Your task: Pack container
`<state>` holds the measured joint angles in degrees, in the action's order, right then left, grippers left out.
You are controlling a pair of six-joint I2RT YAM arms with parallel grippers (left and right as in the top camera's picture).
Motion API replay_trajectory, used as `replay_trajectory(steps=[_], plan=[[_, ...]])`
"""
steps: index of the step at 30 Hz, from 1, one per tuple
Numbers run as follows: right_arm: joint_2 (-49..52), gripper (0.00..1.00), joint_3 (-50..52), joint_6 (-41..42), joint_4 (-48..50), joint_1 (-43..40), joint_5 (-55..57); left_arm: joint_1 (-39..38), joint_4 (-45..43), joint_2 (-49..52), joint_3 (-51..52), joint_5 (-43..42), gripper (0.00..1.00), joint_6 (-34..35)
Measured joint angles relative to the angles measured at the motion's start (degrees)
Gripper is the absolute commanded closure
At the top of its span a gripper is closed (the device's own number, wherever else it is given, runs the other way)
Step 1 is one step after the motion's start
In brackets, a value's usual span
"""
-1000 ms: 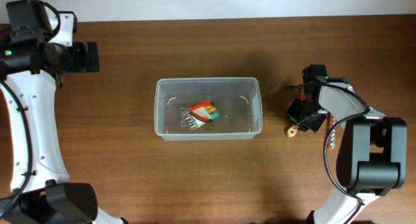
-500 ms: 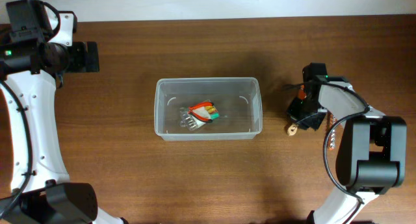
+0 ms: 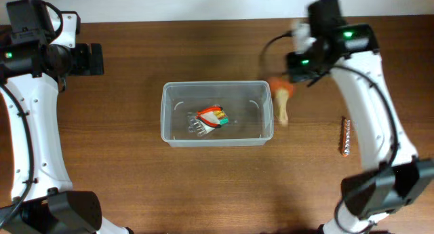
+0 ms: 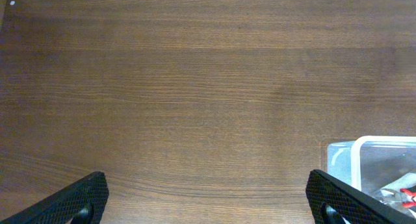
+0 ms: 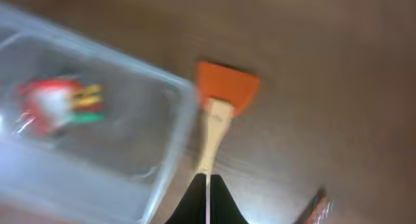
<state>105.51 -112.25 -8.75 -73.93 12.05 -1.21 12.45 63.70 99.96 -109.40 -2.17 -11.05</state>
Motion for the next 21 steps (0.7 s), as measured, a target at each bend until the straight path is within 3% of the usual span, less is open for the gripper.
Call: replay_trajectory(steps=[7, 15, 16, 18, 19, 21], plan=[[-0.26, 0.96, -1.68, -10.71, 0.68, 15.32, 2.14, 0.0, 0.0, 0.0, 0.0, -0.02, 0.01, 0.0], [-0.26, 0.93, -1.68, -11.23, 1.36, 15.93, 6.14, 0.0, 0.0, 0.0, 0.0, -0.02, 0.01, 0.0], [-0.26, 0.78, -1.68, -10.21, 1.79, 15.41, 6.38, 0.0, 0.0, 0.0, 0.0, -0.02, 0.01, 0.0], [-0.26, 0.24, -1.68, -6.62, 2.49, 13.64, 6.91, 0.0, 0.0, 0.0, 0.0, 0.0, 0.01, 0.0], [-0.26, 0.09, -1.68, -4.5, 2.47, 12.41, 7.15, 0.0, 0.0, 0.0, 0.0, -0.02, 0.01, 0.0], [-0.26, 0.01, -1.68, 1.09, 1.97, 8.92, 7.5, 0.0, 0.0, 0.0, 0.0, 0.0, 0.01, 0.0]])
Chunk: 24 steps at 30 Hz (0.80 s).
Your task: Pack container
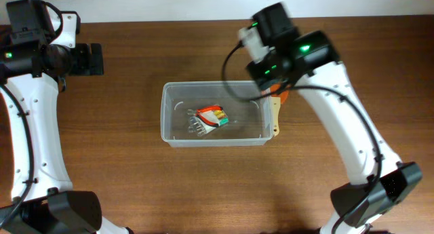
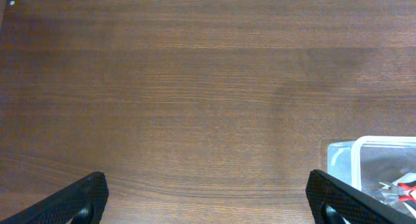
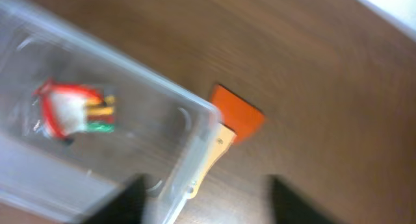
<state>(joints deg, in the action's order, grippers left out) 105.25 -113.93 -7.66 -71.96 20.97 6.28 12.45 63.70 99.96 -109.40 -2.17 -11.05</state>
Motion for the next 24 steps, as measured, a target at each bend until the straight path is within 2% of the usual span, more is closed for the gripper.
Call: replay_trajectory(steps=[6, 10, 15, 24], plan=[[0.0, 0.01, 0.0, 12.55, -4.7, -9.42, -0.13, 0.0, 0.0, 0.0, 0.0, -0.02, 0.01, 0.0], [0.0, 0.01, 0.11, 16.79, -6.03, -12.72, -0.33, 0.0, 0.0, 0.0, 0.0, -0.02, 0.01, 0.0], [0.15, 0.01, 4.13, 18.49, -5.44, -14.45, -0.74, 0.0, -0.02, 0.0, 0.0, 0.0, 0.01, 0.0], [4.02, 0.01, 20.65, 17.88, 4.57, -14.67, -6.8, 0.0, 0.0, 0.0, 0.0, -0.17, 0.01, 0.0]])
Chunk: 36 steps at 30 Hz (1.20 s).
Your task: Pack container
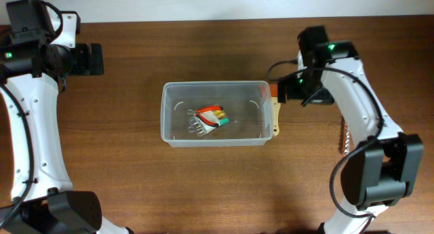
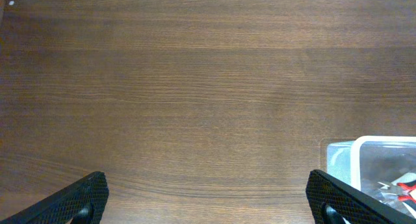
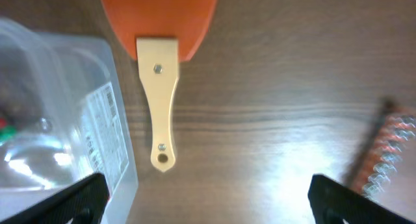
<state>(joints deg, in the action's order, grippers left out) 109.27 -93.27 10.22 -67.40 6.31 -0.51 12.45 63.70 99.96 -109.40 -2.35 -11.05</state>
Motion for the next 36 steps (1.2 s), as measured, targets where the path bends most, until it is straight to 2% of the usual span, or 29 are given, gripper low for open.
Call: replay_trajectory(steps=[11, 19, 36], plan=[[0.24, 0.01, 11.32, -0.42, 11.47, -0.02, -5.16, 0.0, 0.0, 0.0, 0.0, -0.81, 0.01, 0.0], [0.44, 0.01, 16.65, -0.55, 16.39, -0.02, -6.95, 0.0, 0.0, 0.0, 0.0, -0.9, 0.01, 0.0], [5.29, 0.01, 17.35, -0.07, 19.28, 0.0, -7.32, 0.0, 0.0, 0.0, 0.0, -0.92, 0.01, 0.0]])
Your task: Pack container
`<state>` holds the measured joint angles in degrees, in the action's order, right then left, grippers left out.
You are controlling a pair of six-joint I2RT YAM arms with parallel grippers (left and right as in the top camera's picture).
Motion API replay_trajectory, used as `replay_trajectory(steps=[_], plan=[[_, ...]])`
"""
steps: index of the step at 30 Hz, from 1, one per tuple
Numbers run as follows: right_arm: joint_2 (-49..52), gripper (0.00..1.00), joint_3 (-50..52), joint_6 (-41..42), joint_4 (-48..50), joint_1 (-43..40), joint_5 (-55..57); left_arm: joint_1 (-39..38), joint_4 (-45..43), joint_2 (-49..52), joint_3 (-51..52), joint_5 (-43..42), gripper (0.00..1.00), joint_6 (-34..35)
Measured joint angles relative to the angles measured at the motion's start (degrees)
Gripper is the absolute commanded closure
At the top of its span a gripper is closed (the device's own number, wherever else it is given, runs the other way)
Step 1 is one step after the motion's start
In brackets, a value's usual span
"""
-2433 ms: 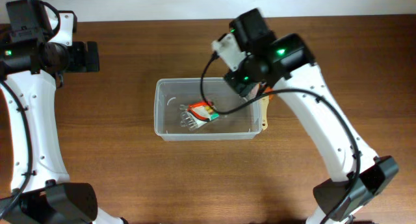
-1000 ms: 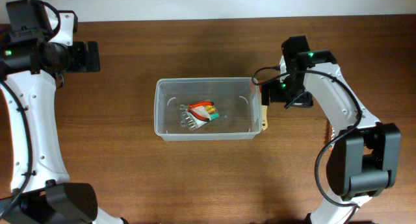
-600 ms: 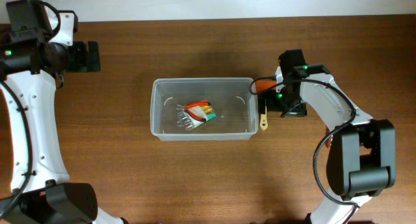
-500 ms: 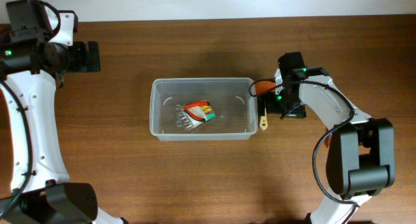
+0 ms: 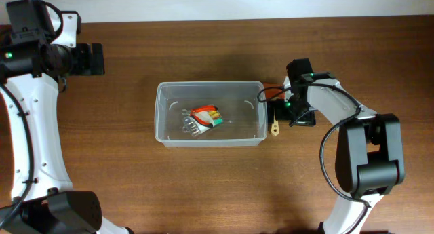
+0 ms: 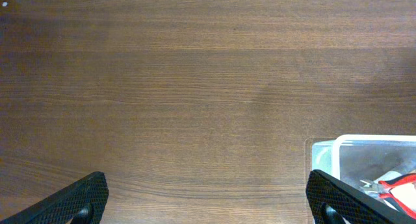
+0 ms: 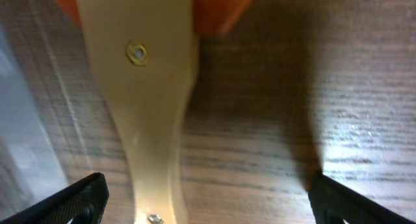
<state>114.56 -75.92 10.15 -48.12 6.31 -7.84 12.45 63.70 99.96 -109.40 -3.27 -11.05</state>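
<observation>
The clear plastic container (image 5: 160, 115) sits mid-table with red-handled pliers (image 5: 200, 119) inside. A spatula lies on the wood against its right wall. Only its pale wooden handle end (image 5: 275, 128) shows from above. In the right wrist view the handle (image 7: 149, 120) and the orange blade (image 7: 224, 10) fill the frame. My right gripper (image 5: 285, 113) hangs open, low over the handle, its fingers (image 7: 78, 201) either side of it and apart from it. My left gripper (image 5: 95, 60) is open, far left over bare wood.
The container's corner (image 6: 351, 152) shows at the lower right of the left wrist view, and its wall (image 7: 23, 120) runs along the left of the right wrist view. My right arm (image 5: 369, 152) lies across the table's right side.
My right gripper has come down from well above the spatula to just over its handle, still open. The container and spatula sit slightly further left. The left arm has not moved.
My right gripper was shut on the spatula handle, holding it beside the container's right end. Then it was open, with the spatula lying against the container wall. It later stood open above the spatula, and now hangs low over the handle.
</observation>
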Motion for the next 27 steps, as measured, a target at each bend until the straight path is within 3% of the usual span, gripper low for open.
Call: replay_trajectory(steps=[20, 23, 27], plan=[[1.14, 0.03, -0.42, 2.03, 0.63, 0.0, 7.98, 0.0, 0.0, 0.0, 0.0, 0.0, 0.01, 0.0], [1.16, 0.09, -0.42, 2.05, 0.66, 0.0, 8.04, 0.0, 0.0, 0.0, 0.0, 0.0, 0.01, 0.0], [1.16, 0.27, -0.42, 2.03, 0.81, 0.0, 8.09, 0.0, 0.0, 0.0, 0.0, 0.0, 0.01, 0.0]])
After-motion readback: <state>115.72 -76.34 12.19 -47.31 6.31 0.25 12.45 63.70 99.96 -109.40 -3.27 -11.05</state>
